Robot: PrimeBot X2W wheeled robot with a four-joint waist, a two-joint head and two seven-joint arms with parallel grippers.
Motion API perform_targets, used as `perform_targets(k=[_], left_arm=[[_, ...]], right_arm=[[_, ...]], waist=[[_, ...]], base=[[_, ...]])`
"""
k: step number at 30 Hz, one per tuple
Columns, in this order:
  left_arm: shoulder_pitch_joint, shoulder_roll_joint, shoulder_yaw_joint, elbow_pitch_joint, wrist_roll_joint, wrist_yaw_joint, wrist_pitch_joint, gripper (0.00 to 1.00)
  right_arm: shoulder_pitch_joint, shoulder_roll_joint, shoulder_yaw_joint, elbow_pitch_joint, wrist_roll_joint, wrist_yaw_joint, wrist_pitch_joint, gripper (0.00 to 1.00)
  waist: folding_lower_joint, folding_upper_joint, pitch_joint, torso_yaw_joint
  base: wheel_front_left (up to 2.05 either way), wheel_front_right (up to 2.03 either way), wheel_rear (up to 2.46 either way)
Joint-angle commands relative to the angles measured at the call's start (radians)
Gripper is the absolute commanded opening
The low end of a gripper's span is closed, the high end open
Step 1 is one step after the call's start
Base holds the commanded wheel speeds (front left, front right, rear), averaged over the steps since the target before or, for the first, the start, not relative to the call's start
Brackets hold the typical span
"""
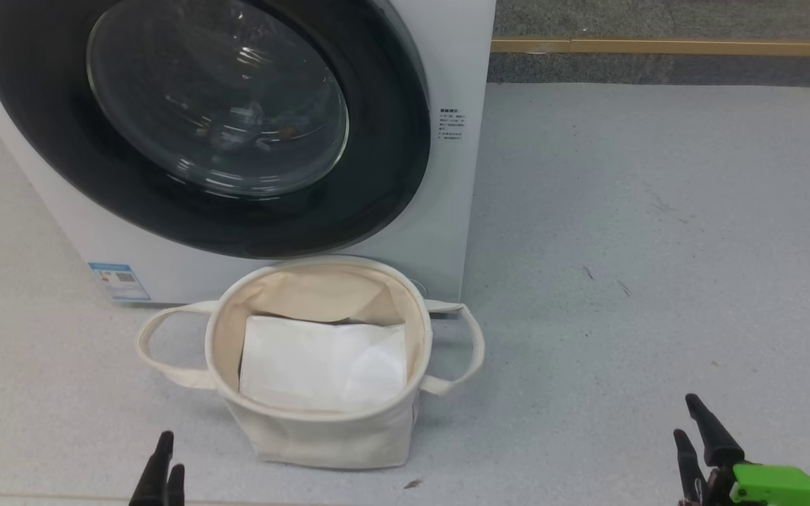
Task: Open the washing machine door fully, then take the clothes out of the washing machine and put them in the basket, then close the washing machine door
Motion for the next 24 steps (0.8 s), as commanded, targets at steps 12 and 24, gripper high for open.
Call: perform_targets(k=[12, 24], left_arm=[[-0.062, 0.015, -0.001, -0.087, -0.002, 0.022, -0.023, 1.00], [-0.063, 0.044, -0.028, -0.164, 0.052, 0.040, -0.052, 1.00]], right_arm=[[-0.076, -0.007, 0.034, -0.074, 0.025, 0.000, -0.037, 1.00], [-0.093, -0.034, 0.086, -0.126, -0.050, 0.000, -0.071, 1.00]], waist=[[-0.0002, 0.0000, -0.002, 0.004], [-0.0002, 0.0000, -0.006, 0.008]], base=[[0.00, 0.00, 0.00], [0.00, 0.00, 0.00]])
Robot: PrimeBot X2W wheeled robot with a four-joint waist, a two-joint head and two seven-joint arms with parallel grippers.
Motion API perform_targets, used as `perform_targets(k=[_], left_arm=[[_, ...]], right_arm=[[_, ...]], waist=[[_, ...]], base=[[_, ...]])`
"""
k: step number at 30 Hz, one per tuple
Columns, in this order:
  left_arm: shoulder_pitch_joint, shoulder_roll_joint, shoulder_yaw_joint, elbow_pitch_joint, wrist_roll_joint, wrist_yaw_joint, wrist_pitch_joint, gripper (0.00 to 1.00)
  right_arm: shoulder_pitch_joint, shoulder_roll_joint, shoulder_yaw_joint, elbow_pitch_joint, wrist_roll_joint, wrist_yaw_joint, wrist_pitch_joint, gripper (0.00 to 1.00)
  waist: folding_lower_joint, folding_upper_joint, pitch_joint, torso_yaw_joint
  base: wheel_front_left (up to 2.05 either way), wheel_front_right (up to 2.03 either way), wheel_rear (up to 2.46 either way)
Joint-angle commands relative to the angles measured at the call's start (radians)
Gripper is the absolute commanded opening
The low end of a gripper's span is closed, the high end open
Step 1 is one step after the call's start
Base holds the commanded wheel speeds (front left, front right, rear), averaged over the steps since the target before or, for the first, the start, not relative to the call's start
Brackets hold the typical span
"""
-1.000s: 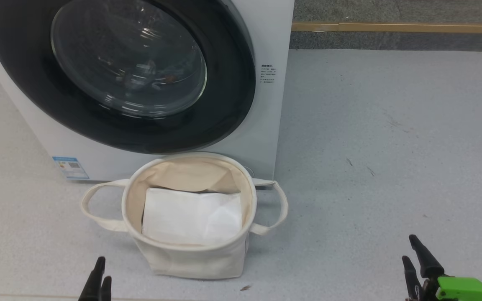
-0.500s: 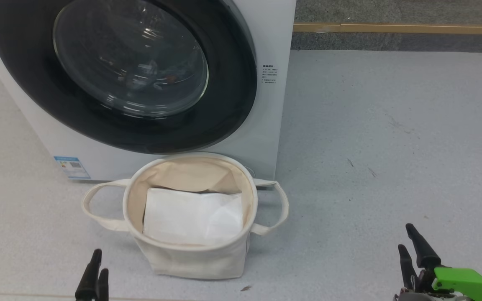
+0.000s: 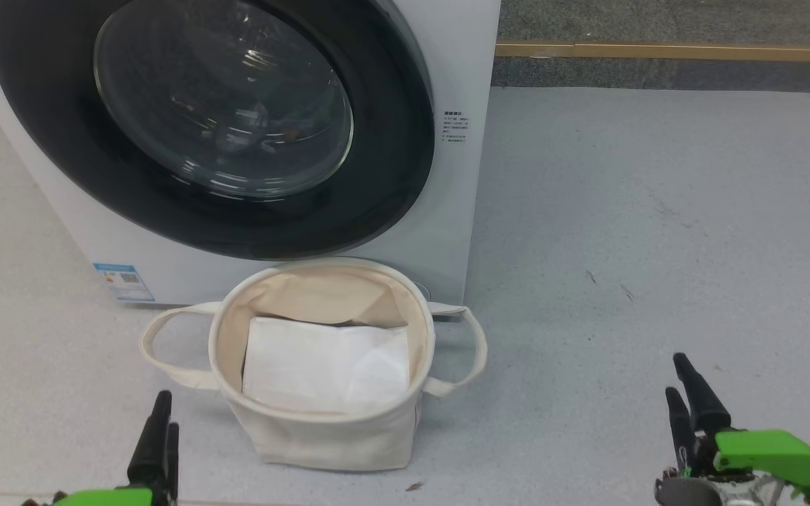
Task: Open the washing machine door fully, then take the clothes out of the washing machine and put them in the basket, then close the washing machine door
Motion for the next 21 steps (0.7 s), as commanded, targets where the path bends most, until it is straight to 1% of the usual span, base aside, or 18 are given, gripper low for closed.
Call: perform_targets(k=[1, 2, 5, 11, 12, 14, 17, 21], left_arm=[[-0.043, 0.036, -0.003, -0.047, 0.046, 0.002, -0.018, 1.00], [-0.043, 0.036, -0.003, -0.047, 0.046, 0.002, -0.018, 1.00], [-0.044, 0.055, -0.028, -0.052, 0.105, 0.004, -0.035, 1.00], [-0.053, 0.098, -0.090, -0.057, 0.253, 0.012, -0.066, 1.00], [-0.059, 0.116, -0.113, -0.054, 0.319, 0.022, -0.075, 1.00], [-0.065, 0.130, -0.137, -0.051, 0.383, 0.034, -0.083, 1.00], [-0.072, 0.144, -0.169, -0.047, 0.460, 0.048, -0.093, 1.00], [-0.080, 0.154, -0.197, -0.047, 0.537, 0.066, -0.106, 1.00]], right_arm=[[-0.067, -0.029, 0.025, -0.041, -0.054, 0.000, -0.016, 1.00], [-0.067, -0.029, 0.025, -0.041, -0.054, 0.000, -0.016, 1.00], [-0.077, -0.039, 0.052, -0.037, -0.144, 0.000, -0.029, 1.00], [-0.092, -0.037, 0.085, -0.023, -0.324, 0.000, -0.048, 1.00], [-0.096, -0.036, 0.097, -0.019, -0.388, 0.000, -0.054, 1.00], [-0.100, -0.034, 0.108, -0.016, -0.449, 0.000, -0.059, 1.00], [-0.105, -0.031, 0.123, -0.013, -0.529, 0.000, -0.065, 1.00], [-0.108, -0.024, 0.135, -0.016, -0.599, 0.000, -0.074, 1.00]], waist=[[-0.0001, -0.0001, -0.001, 0.001], [-0.0001, -0.0001, -0.001, 0.001], [-0.0001, -0.0001, -0.002, 0.001], [-0.0001, -0.0001, -0.004, 0.004], [-0.0001, -0.0001, -0.004, 0.004], [-0.0001, -0.0001, -0.004, 0.005], [-0.0001, -0.0001, -0.004, 0.006], [-0.0001, -0.0001, -0.003, 0.007]], base=[[0.00, 0.00, 0.00], [0.00, 0.00, 0.00], [0.00, 0.00, 0.00], [0.00, 0.00, 0.00], [0.00, 0.00, 0.00], [0.00, 0.00, 0.00], [0.00, 0.00, 0.00], [0.00, 0.00, 0.00]])
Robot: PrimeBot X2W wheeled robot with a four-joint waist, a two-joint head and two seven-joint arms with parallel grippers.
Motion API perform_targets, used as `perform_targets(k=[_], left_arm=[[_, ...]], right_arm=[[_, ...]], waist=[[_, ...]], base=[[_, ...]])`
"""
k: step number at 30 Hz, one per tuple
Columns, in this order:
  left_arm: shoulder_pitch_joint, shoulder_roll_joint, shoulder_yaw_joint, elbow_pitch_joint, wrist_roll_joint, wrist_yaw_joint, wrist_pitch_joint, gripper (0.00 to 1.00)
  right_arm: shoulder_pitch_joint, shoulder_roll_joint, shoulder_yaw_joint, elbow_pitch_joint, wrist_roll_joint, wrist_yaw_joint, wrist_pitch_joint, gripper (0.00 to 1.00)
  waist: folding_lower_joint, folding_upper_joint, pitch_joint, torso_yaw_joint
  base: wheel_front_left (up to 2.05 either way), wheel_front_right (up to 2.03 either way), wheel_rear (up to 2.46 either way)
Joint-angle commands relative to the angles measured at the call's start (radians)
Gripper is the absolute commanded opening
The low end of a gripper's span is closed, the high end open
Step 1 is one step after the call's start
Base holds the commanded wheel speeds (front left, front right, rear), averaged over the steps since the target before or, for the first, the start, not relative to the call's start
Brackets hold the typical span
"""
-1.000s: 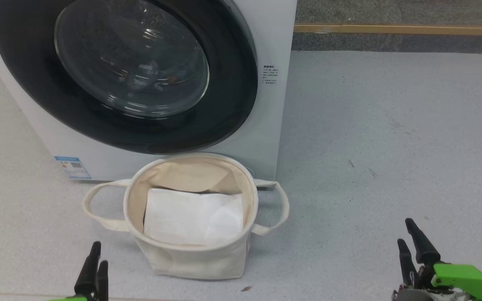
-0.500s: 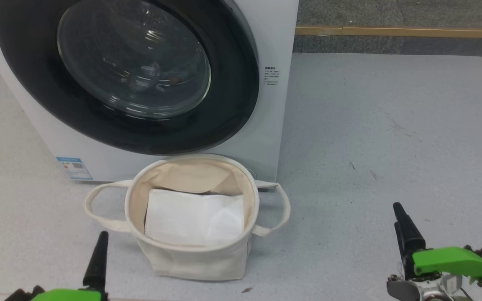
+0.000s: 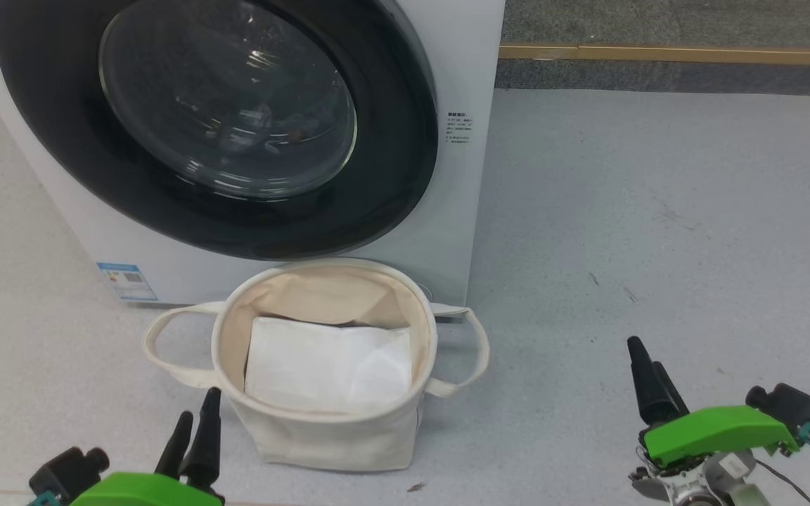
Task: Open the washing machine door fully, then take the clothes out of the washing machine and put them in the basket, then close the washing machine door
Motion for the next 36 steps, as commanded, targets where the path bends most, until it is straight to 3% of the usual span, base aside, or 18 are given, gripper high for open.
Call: perform_targets(k=[1, 36], left_arm=[[-0.053, 0.027, 0.012, -0.036, 0.028, 0.005, -0.012, 1.00], [-0.073, 0.076, -0.057, -0.093, 0.398, 0.057, -0.112, 1.00]], right_arm=[[-0.054, 0.000, 0.017, -0.035, -0.030, 0.000, -0.013, 1.00], [-0.091, 0.007, 0.110, -0.090, -0.419, 0.000, -0.108, 1.00]], waist=[[0.0000, 0.0000, 0.000, 0.000], [0.0000, 0.0000, -0.001, 0.011]], base=[[0.00, 0.00, 0.00], [0.00, 0.00, 0.00]])
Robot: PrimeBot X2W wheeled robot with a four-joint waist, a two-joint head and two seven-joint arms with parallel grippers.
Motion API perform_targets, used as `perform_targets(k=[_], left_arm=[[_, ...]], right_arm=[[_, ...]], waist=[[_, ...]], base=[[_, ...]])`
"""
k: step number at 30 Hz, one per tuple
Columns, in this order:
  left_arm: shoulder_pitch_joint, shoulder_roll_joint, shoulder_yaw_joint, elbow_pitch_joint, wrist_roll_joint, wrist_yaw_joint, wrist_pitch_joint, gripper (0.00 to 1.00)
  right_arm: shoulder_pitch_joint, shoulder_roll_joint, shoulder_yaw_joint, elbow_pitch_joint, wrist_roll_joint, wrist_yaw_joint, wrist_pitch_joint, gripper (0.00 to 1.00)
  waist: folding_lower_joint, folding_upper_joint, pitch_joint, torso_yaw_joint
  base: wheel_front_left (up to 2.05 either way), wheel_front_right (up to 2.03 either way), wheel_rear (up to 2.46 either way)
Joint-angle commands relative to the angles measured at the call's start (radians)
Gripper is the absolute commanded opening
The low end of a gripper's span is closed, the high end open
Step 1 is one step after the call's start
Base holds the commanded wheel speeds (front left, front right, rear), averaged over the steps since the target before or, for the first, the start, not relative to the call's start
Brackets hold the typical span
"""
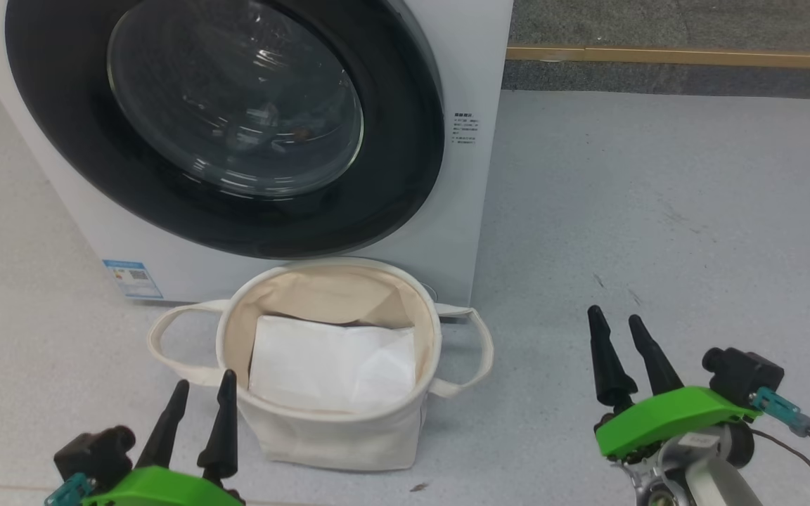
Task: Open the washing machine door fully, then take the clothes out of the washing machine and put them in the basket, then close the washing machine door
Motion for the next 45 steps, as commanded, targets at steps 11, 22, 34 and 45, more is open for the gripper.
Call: perform_targets(k=[11, 22, 34, 45], left_arm=[[-0.065, 0.044, 0.006, -0.055, 0.134, 0.032, -0.045, 1.00], [-0.071, 0.057, -0.017, -0.065, 0.240, 0.045, -0.077, 1.00], [-0.067, 0.071, -0.028, -0.080, 0.329, 0.060, -0.109, 1.00], [-0.061, 0.066, -0.018, -0.071, 0.299, 0.051, -0.109, 1.00]], right_arm=[[-0.066, 0.006, 0.019, -0.047, -0.157, 0.000, -0.045, 1.00], [-0.080, 0.008, 0.048, -0.054, -0.278, 0.000, -0.074, 1.00], [-0.085, 0.003, 0.048, -0.073, -0.404, 0.000, -0.105, 1.00], [-0.078, 0.005, 0.034, -0.074, -0.407, 0.000, -0.101, 1.00]], waist=[[0.0000, 0.0000, -0.001, 0.001], [0.0000, 0.0000, -0.005, 0.005], [-0.0001, 0.0000, -0.012, 0.009], [-0.0001, 0.0000, -0.007, 0.007]], base=[[0.00, 0.00, 0.00], [0.00, 0.00, 0.00], [0.00, 0.00, 0.00], [0.00, 0.00, 0.00]])
